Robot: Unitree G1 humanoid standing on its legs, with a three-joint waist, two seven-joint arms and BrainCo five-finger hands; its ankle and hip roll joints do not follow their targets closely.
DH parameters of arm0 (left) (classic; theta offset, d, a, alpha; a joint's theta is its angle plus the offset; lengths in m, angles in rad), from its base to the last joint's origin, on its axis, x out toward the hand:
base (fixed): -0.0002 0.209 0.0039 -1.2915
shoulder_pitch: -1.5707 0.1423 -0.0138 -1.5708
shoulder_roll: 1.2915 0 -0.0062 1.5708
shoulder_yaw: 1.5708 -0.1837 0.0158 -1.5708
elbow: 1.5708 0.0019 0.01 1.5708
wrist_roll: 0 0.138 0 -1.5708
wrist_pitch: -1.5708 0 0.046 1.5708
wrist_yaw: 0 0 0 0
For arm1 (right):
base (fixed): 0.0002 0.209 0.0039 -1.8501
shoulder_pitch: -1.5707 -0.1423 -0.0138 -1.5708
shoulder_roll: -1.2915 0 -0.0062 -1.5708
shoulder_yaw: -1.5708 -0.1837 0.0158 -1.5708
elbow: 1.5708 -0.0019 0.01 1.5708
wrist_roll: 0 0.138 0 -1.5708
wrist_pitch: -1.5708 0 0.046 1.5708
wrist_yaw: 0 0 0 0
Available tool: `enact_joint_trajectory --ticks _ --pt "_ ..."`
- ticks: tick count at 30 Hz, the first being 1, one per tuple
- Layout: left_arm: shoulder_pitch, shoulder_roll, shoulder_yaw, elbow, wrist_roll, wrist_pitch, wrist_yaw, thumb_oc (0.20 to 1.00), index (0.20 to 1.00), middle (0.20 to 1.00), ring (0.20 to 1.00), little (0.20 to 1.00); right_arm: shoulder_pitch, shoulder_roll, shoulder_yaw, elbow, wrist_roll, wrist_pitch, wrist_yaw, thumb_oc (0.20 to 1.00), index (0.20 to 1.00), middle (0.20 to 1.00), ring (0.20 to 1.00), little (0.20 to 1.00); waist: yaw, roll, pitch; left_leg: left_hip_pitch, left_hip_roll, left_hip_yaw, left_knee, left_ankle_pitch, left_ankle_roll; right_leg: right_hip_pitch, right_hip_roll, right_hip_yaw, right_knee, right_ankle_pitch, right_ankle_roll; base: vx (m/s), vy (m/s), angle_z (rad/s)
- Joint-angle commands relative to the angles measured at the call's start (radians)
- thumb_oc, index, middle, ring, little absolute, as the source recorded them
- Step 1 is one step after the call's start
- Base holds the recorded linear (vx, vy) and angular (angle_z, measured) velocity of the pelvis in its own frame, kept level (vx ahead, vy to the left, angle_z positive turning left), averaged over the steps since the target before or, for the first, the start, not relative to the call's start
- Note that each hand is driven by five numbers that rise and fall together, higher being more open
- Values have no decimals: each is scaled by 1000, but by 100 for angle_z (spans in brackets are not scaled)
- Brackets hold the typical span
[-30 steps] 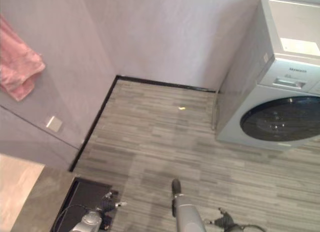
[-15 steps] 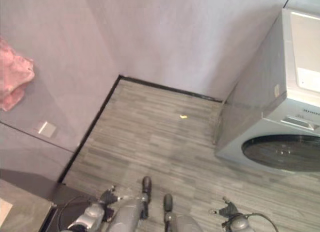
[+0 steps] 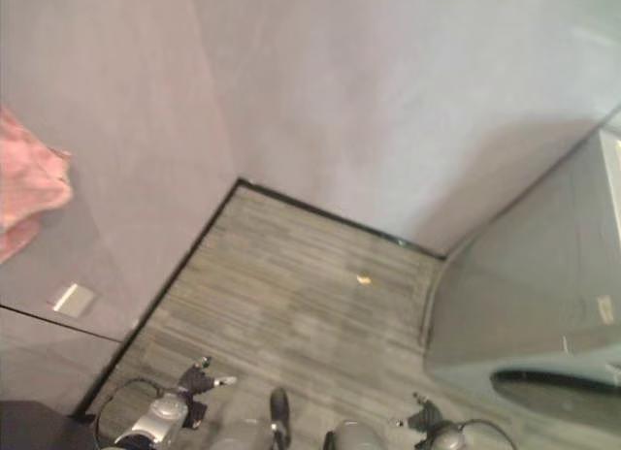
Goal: Put brush and paste in cup on sink, flatten towel.
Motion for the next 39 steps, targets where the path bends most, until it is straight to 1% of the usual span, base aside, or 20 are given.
enact_joint_trajectory --ticks 1,2,3,6,7,8,9,10,11,12,14,16,18,20,22,23,26,30,33,39 --pt "-44 -2 -9 -18 34 -30 17 1000 1000 1000 1000 1000 24 -41 20 -35 32 -24 -5 1000 1000 1000 1000 1000 -96 50 37 -71 14 -181 33 82 -92 -11 195 228 -506 167 -72 395 -77 249" --pt "-67 -5 -17 -4 35 -32 16 1000 1000 1000 1000 1000 30 -44 26 -43 43 -26 -3 1000 1000 1000 1000 1000 -123 52 45 -53 -1 -230 41 75 -101 -38 224 296 -538 182 -67 367 -148 293" --pt "-86 -28 -48 12 53 -30 18 1000 1000 1000 1000 1000 33 -38 31 18 35 -21 -5 1000 1000 1000 1000 1000 -119 36 36 -52 -36 -279 79 44 -111 23 188 286 -641 192 -83 160 -102 270" --pt "-80 -39 -52 20 58 -30 20 1000 1000 1000 1000 1000 30 -30 35 53 27 -22 -5 1000 1000 1000 1000 1000 -112 34 23 -55 -43 -293 71 50 -122 58 190 270 -680 199 -94 75 -126 180" --pt "-65 -46 -43 16 35 -36 17 1000 1000 1000 1000 1000 22 -32 33 89 8 -18 -9 1000 1000 1000 1000 1000 -98 37 4 -52 -42 -299 58 54 -132 91 182 244 -721 206 -102 78 -62 142" --pt "-65 -46 -43 16 35 -35 17 1000 1000 1000 1000 1000 22 -31 33 89 8 -18 -9 1000 1000 1000 1000 1000 -100 37 4 -51 -43 -301 58 55 -132 92 182 242 -722 206 -102 126 -190 112" --pt "-64 -45 -52 10 38 -34 16 1000 1000 1000 1000 1000 2 -45 22 85 14 -20 -14 1000 1000 1000 1000 1000 -99 39 5 -54 -34 -307 51 65 -148 108 165 182 -743 200 -116 41 -173 95" --pt "-68 -45 -51 18 47 -32 25 1000 1000 1000 1000 1000 -4 -53 7 74 30 -24 -18 1000 1000 1000 1000 1000 -104 36 11 -68 -13 -258 59 63 -158 112 146 147 -749 200 -113 41 -201 91" --pt "-71 -46 -40 25 46 -31 30 1000 1000 1000 1000 1000 -8 -57 3 70 34 -24 -21 1000 1000 1000 1000 1000 -112 37 14 -72 23 -168 61 58 -160 118 130 114 -748 194 -110 5 -107 131" --pt "-69 -43 -40 17 46 -32 31 1000 1000 1000 1000 1000 -7 -58 2 74 30 -23 -25 1000 1000 1000 1000 1000 -120 43 10 -69 60 -101 49 66 -161 121 121 84 -746 185 -108 36 -78 176" --pt "-67 -36 -34 13 43 -35 32 1000 1000 1000 1000 1000 0 -51 -4 72 34 -25 -24 1000 1000 1000 1000 1000 -126 52 -3 -58 94 -51 8 95 -170 130 114 49 -746 175 -106 73 -37 140" --pt "-62 -31 -26 10 32 -36 32 1000 1000 1000 1000 1000 7 -47 -8 62 41 -28 -23 1000 1000 1000 1000 1000 -125 55 -10 -57 118 -31 -23 125 -181 141 104 25 -755 172 -104 54 6 66" --pt "-61 -30 -23 13 31 -35 33 1000 1000 1000 1000 1000 8 -45 -9 59 43 -30 -23 1000 1000 1000 1000 1000 -126 55 -12 -58 128 -26 -32 136 -185 146 98 13 -759 170 -103 40 36 20" --pt "-54 -29 -4 17 12 -34 37 1000 1000 1000 1000 1000 11 -48 -9 24 48 -36 -26 1000 1000 1000 1000 1000 -122 53 -13 -83 176 15 -38 173 -203 166 67 -25 -774 170 -97 64 88 9" --pt "-49 -29 13 28 8 -32 40 1000 1000 1000 1000 1000 11 -53 -14 5 52 -39 -25 1000 1000 1000 1000 1000 -123 56 -14 -91 203 51 -40 191 -213 174 56 -45 -778 165 -95 48 63 24" --pt "-49 -30 13 28 8 -32 40 1000 1000 1000 1000 1000 11 -54 -14 4 52 -39 -24 1000 1000 1000 1000 1000 -124 56 -14 -91 203 51 -40 191 -213 175 56 -45 -778 165 -95 46 61 25" --pt "-39 -25 44 49 -4 -29 42 1000 1000 1000 1000 1000 13 -63 -11 -40 46 -42 -28 1000 1000 1000 1000 1000 -135 60 -18 -71 236 136 -38 191 -225 183 44 -79 -787 162 -97 28 78 7" --pt "-20 -22 72 82 -11 -29 46 1000 1000 1000 1000 1000 20 -59 0 -53 32 -40 -21 1000 1000 1000 1000 1000 -131 53 -35 -60 229 143 -30 179 -227 207 30 -87 -801 162 -93 102 124 22" --pt "7 -19 93 92 -7 -29 45 1000 1000 1000 1000 1000 22 -43 13 -47 10 -36 -12 1000 1000 1000 1000 1000 -113 35 -47 -50 202 143 -20 146 -205 235 5 -71 -804 162 -80 125 154 -6" --pt "30 -21 81 58 -4 -37 37 1000 1000 1000 1000 1000 5 -15 1 -24 25 -33 -11 1000 1000 1000 1000 1000 -92 32 -73 -34 152 134 -37 113 -169 243 -34 -52 -784 178 -47 98 161 2"
